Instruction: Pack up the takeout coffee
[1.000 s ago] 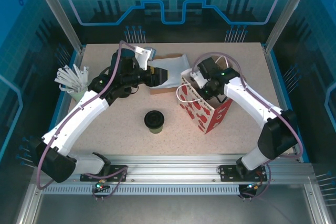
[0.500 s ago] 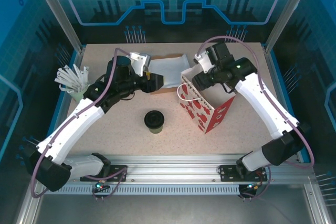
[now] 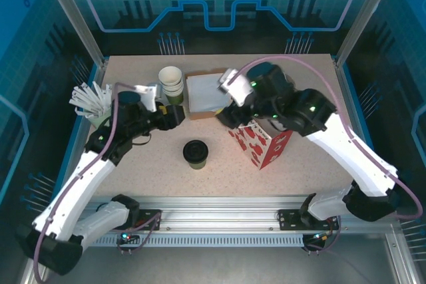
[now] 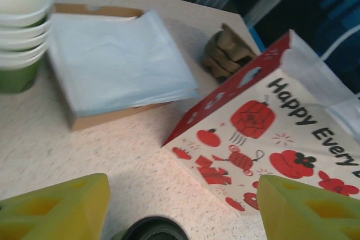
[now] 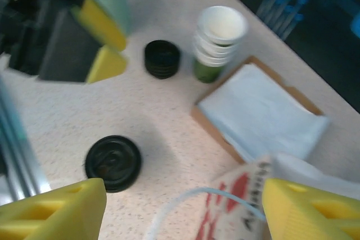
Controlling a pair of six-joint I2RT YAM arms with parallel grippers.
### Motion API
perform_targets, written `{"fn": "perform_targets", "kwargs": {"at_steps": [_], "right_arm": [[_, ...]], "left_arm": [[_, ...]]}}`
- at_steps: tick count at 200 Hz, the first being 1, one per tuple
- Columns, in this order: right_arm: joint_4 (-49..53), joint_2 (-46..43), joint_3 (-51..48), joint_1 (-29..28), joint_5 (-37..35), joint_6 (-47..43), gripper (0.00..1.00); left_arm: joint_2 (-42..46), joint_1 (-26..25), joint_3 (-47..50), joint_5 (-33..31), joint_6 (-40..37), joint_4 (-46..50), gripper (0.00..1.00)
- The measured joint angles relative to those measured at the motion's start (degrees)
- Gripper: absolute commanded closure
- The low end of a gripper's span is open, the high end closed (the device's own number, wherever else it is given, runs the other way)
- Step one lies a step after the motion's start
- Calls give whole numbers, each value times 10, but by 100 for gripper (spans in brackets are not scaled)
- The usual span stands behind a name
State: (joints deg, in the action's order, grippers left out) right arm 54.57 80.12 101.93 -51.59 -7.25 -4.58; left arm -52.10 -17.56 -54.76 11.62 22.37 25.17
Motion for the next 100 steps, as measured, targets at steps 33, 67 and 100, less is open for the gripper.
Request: {"fn": "perform_targets", "kwargs": {"at_steps": [33,67,100], "right_arm": [[-2,94,2,-73,8,-4,22],[20,193,8,-80,21,-5,15],[57,270,30,-80,20,-5,9]], "left_arm": [[64,83,30,10,16,71,20],[83,171,44,47,14,129,18],[82,203,66,64,0,165,17]]}}
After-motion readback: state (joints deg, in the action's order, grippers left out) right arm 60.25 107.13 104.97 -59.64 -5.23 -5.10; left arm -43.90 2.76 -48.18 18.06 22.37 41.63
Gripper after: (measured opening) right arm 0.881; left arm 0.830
